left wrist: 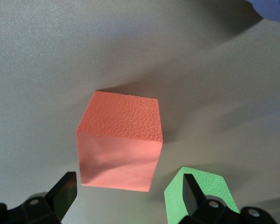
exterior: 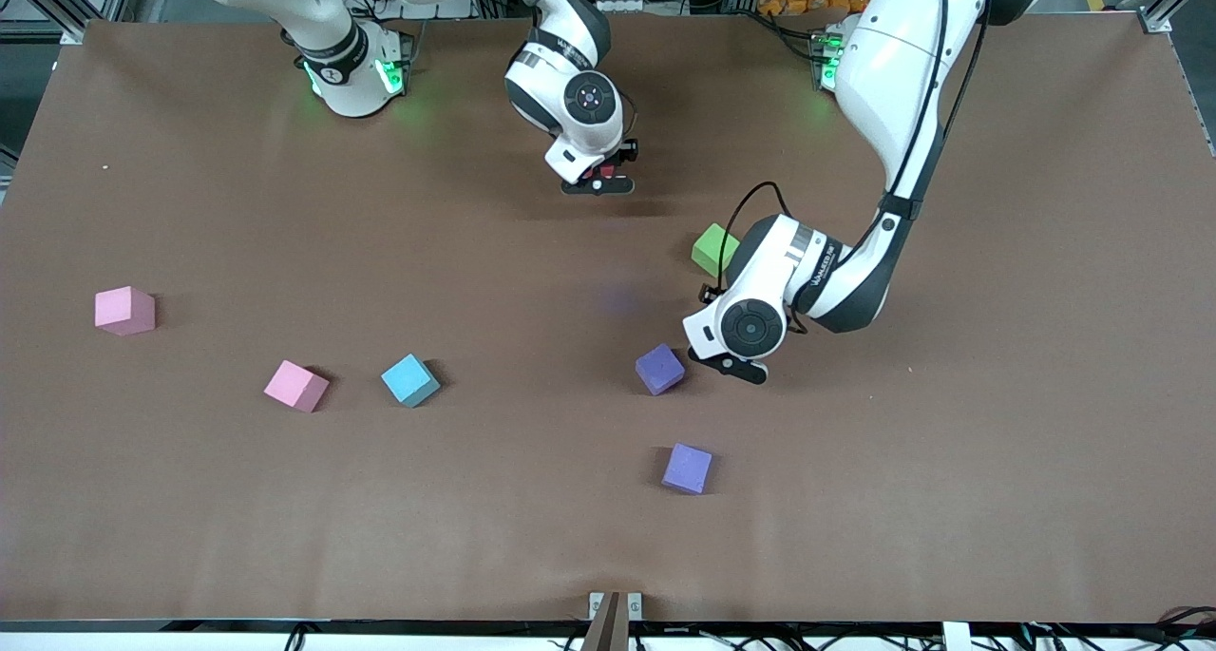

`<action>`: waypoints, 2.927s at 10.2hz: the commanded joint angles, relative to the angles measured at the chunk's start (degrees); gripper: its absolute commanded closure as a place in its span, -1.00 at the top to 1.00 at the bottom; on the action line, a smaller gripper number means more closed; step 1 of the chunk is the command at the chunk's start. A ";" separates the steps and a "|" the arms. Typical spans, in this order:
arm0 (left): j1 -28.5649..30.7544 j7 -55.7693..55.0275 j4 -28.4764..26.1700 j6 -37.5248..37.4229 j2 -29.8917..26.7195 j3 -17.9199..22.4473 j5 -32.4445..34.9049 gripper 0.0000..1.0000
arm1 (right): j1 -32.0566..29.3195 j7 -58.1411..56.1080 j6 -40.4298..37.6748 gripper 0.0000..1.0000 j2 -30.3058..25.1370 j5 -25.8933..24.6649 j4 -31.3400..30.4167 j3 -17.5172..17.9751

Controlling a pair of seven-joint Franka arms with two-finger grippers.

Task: Arrange blocks into number 1

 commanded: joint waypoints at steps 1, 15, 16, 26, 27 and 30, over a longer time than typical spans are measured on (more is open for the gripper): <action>-0.43 3.22 1.22 0.49 1.01 0.42 1.87 1.00 | -1.43 0.41 -14.24 1.00 -0.90 -0.26 9.73 -1.35; -1.22 -14.58 4.19 -1.86 -0.65 0.07 1.70 0.02 | -35.34 -49.39 -13.11 1.00 3.56 -19.77 20.76 -4.70; -1.31 -17.49 5.25 -3.71 -1.26 0.24 -1.61 0.05 | -36.14 -51.59 -10.21 1.00 5.06 -21.42 20.76 -4.70; -12.02 -38.08 5.09 2.14 -0.04 -2.39 -13.94 0.09 | -36.76 -56.36 -0.26 1.00 12.46 -25.39 21.21 -4.70; -13.07 -36.34 5.00 2.59 0.22 -2.39 -14.38 0.09 | -36.94 -57.67 0.19 0.65 12.46 -25.48 20.85 -4.70; -17.21 -35.44 4.91 4.44 1.19 -2.39 -14.82 0.08 | -37.91 -60.23 -0.51 -0.91 12.37 -25.57 20.67 -4.70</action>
